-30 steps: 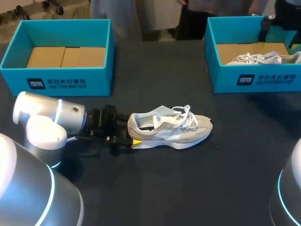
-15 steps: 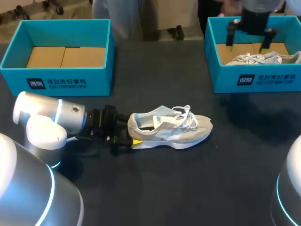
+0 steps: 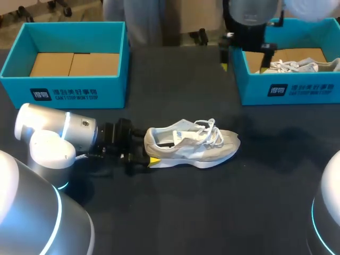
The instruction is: Take the shoe out of the shoebox, open the shoe tongue, remove and reinsert the insole, then place the shoe into the shoebox
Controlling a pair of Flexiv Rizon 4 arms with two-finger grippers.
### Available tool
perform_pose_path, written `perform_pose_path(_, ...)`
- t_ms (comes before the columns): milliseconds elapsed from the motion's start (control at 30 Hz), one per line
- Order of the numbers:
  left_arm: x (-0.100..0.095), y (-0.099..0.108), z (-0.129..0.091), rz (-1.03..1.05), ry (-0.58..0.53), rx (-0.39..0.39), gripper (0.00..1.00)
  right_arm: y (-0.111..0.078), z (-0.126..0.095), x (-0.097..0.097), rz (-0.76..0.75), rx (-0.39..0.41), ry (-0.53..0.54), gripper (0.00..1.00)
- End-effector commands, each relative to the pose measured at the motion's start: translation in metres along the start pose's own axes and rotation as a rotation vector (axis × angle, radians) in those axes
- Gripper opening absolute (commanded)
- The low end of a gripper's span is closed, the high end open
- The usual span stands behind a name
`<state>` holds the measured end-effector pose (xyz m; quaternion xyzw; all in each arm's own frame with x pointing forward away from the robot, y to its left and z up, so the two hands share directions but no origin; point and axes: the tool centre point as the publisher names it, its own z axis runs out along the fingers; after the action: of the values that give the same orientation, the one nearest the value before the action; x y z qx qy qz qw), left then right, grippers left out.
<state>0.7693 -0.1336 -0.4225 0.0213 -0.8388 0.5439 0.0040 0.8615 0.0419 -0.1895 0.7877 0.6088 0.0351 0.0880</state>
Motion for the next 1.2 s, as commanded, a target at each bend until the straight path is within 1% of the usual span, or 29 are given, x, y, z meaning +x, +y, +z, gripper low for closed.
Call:
perform_pose_path(33, 0.0, 0.004, 0.002, 0.0, -0.001, 0.001, 0.0, -0.007, -0.011, 0.021, -0.03, 0.016, -0.053, 1.0)
perform_pose_path(100, 0.0, 0.004, 0.002, 0.0, -0.001, 0.001, 0.0, -0.016, -0.015, 0.033, -0.075, 0.026, -0.072, 1.0)
perform_pose_path(200, 0.0, 0.004, 0.002, 0.0, -0.001, 0.001, 0.0, -0.031, -0.019, 0.049, -0.146, 0.02, -0.104, 1.0)
perform_pose_path(233, 0.0, 0.004, 0.002, 0.0, -0.001, 0.001, 0.0, -0.038, -0.021, 0.056, -0.172, 0.005, -0.099, 1.0)
perform_pose_path(267, 0.0, 0.004, 0.002, 0.0, -0.001, 0.001, 0.0, -0.04, -0.022, 0.058, -0.177, 0.002, -0.095, 1.0)
perform_pose_path(333, 0.0, 0.004, 0.002, 0.0, -0.001, 0.001, 0.0, -0.054, -0.024, 0.072, -0.211, -0.003, -0.098, 1.0)
perform_pose_path(400, 0.0, 0.004, 0.002, 0.0, -0.001, 0.001, 0.0, -0.063, -0.025, 0.082, -0.235, 0.006, -0.108, 1.0)
perform_pose_path(433, 0.0, 0.004, 0.002, 0.0, -0.001, 0.001, 0.0, -0.068, -0.026, 0.088, -0.258, 0.001, -0.104, 1.0)
perform_pose_path(500, 0.0, 0.004, 0.002, 0.0, -0.001, 0.001, 0.0, -0.078, -0.026, 0.099, -0.28, 0.021, -0.103, 1.0)
perform_pose_path(600, 0.0, 0.004, 0.002, 0.0, -0.001, 0.001, 0.0, -0.094, -0.025, 0.112, -0.286, 0.035, -0.084, 1.0)
perform_pose_path(700, 0.0, 0.004, 0.002, 0.0, -0.001, 0.001, 0.0, -0.107, -0.022, 0.125, -0.337, 0.051, -0.031, 1.0)
perform_pose_path(1200, 0.0, 0.004, 0.002, 0.0, -0.001, 0.001, 0.0, -0.107, -0.022, 0.125, -0.337, 0.051, -0.031, 1.0)
